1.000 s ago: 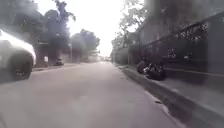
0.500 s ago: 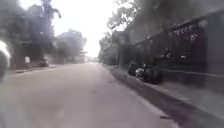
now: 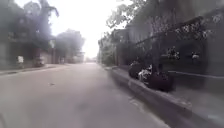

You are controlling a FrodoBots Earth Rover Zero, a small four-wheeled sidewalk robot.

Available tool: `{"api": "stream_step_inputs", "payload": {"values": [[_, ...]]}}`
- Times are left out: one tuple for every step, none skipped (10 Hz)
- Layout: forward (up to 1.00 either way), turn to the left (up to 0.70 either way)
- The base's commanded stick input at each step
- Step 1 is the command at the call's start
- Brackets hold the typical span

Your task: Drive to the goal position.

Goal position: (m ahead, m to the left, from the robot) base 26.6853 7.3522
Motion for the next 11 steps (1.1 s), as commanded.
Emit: {"api": "stream_step_inputs", "payload": {"values": [[1.0, 0.0], [1.0, 0.0], [1.0, 0.0], [1.0, 0.0], [1.0, 0.0], [1.0, 0.0], [1.0, 0.0], [1.0, 0.0], [1.0, 0.0], [1.0, 0.0], [1.0, 0.0]]}}
